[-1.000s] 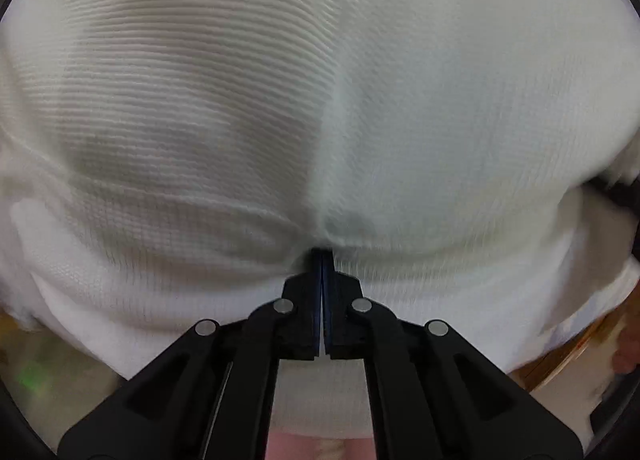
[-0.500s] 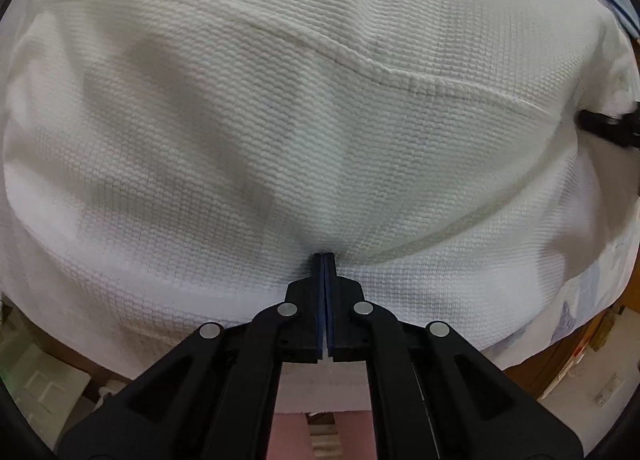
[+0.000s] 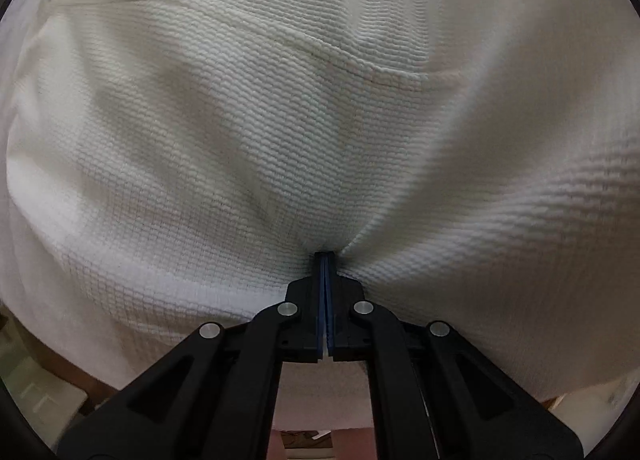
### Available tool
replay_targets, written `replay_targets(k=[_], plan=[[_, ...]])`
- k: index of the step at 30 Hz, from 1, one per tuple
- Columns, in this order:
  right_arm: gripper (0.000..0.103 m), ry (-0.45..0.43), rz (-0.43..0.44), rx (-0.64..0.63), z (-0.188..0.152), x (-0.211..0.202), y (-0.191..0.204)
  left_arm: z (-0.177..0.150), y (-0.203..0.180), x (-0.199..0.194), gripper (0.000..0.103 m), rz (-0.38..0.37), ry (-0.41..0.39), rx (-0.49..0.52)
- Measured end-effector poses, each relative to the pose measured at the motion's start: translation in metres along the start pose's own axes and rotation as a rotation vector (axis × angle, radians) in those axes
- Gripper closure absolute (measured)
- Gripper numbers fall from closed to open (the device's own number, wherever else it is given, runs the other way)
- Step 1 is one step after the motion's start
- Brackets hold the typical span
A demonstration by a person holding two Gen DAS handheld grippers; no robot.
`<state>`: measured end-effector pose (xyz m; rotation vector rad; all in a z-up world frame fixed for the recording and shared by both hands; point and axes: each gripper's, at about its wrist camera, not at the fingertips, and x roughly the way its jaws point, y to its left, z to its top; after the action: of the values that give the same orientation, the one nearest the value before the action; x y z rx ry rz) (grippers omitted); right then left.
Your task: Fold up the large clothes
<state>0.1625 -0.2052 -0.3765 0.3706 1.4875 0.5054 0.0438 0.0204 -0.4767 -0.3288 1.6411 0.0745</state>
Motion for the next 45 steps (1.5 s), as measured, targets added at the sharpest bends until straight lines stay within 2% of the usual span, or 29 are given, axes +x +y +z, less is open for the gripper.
replay_targets(k=[2,3,5,8,13,15,17,19,20,21,22,23,24,25,27,28,30,31,32,33,34,35,36,37,38,40,42,44,45], plan=[[0.091,0.015,0.006,-0.045,-0.003,0.005,0.028,0.003,0.022,-0.015,0.102,-0.041,0.052,0.004],[0.091,0.019,0.012,-0.054,-0.001,0.009,0.041,0.008,0.028,-0.027,0.103,-0.067,0.047,-0.01],[0.091,0.023,0.037,-0.052,0.0,0.022,0.067,0.015,0.053,-0.071,0.103,-0.094,-0.035,0.002],[0.091,0.044,0.006,-0.032,0.011,0.05,0.096,0.029,0.106,-0.122,0.103,-0.101,-0.086,-0.023],[0.091,0.09,-0.009,-0.014,0.024,0.097,0.127,0.056,0.197,-0.169,0.102,-0.042,-0.15,-0.034],[0.091,0.125,-0.023,-0.012,0.027,0.121,0.138,0.057,0.227,-0.178,0.102,-0.034,-0.157,-0.043],[0.091,0.143,-0.014,0.003,0.028,0.141,0.146,0.07,0.247,-0.183,0.102,-0.01,-0.167,-0.052],[0.09,0.162,-0.009,0.003,0.03,0.164,0.152,0.087,0.246,-0.186,0.102,-0.014,-0.167,-0.056],[0.086,0.187,-0.012,0.001,0.031,0.182,0.156,0.092,0.254,-0.183,0.102,-0.023,-0.156,-0.063],[0.074,0.226,0.011,0.022,0.032,0.199,0.157,0.095,0.238,-0.18,0.102,-0.02,-0.146,-0.072],[0.061,0.255,0.057,0.054,0.034,0.208,0.157,0.103,0.239,-0.175,0.102,-0.014,-0.133,-0.082],[0.058,0.282,0.144,0.103,0.035,0.215,0.154,0.107,0.246,-0.172,0.101,-0.015,-0.117,-0.092],[0.051,0.274,0.189,0.127,0.036,0.212,0.152,0.108,0.251,-0.176,0.101,-0.016,-0.107,-0.103],[0.043,0.243,0.2,0.129,0.039,0.205,0.153,0.106,0.244,-0.175,0.093,-0.023,-0.106,-0.111],[0.035,0.183,0.153,0.103,0.042,0.181,0.147,0.098,0.245,-0.182,0.069,-0.057,-0.109,-0.132],[0.035,0.173,0.132,0.1,0.042,0.174,0.143,0.096,0.243,-0.186,0.051,-0.075,-0.111,-0.134],[0.035,0.146,0.062,0.12,0.04,0.156,0.125,0.101,0.239,-0.182,0.048,-0.15,-0.117,-0.125],[0.035,0.136,0.041,0.15,0.036,0.145,0.109,0.101,0.233,-0.177,0.04,-0.206,-0.099,-0.124],[0.035,0.132,0.039,0.176,0.033,0.139,0.098,0.101,0.227,-0.165,0.027,-0.275,-0.047,-0.131],[0.035,0.129,0.034,0.213,0.028,0.132,0.083,0.1,0.222,-0.15,0.026,-0.332,0.004,-0.157],[0.035,0.128,0.025,0.24,0.024,0.129,0.074,0.099,0.22,-0.136,0.027,-0.367,0.029,-0.186],[0.035,0.126,0.009,0.275,0.017,0.123,0.059,0.097,0.216,-0.121,0.032,-0.386,0.06,-0.215],[0.035,0.121,-0.003,0.3,0.012,0.12,0.05,0.096,0.213,-0.107,0.047,-0.329,0.093,-0.229],[0.035,0.116,-0.016,0.333,0.004,0.114,0.035,0.096,0.211,-0.102,0.089,-0.257,0.105,-0.22],[0.035,0.119,-0.027,0.356,0.001,0.11,0.028,0.094,0.211,-0.103,0.091,-0.224,0.094,-0.206],[0.035,0.122,-0.05,0.399,-0.009,0.108,0.018,0.09,0.211,-0.123,0.093,-0.253,0.035,-0.183],[0.036,0.115,-0.058,0.401,-0.018,0.101,0.013,0.086,0.209,-0.15,0.093,-0.231,-0.018,-0.121],[0.05,0.121,-0.026,0.374,-0.023,0.098,0.015,0.084,0.215,-0.171,0.093,-0.208,-0.048,-0.084],[0.064,0.126,-0.004,0.342,-0.025,0.098,0.018,0.086,0.221,-0.173,0.093,-0.177,-0.046,-0.084]])
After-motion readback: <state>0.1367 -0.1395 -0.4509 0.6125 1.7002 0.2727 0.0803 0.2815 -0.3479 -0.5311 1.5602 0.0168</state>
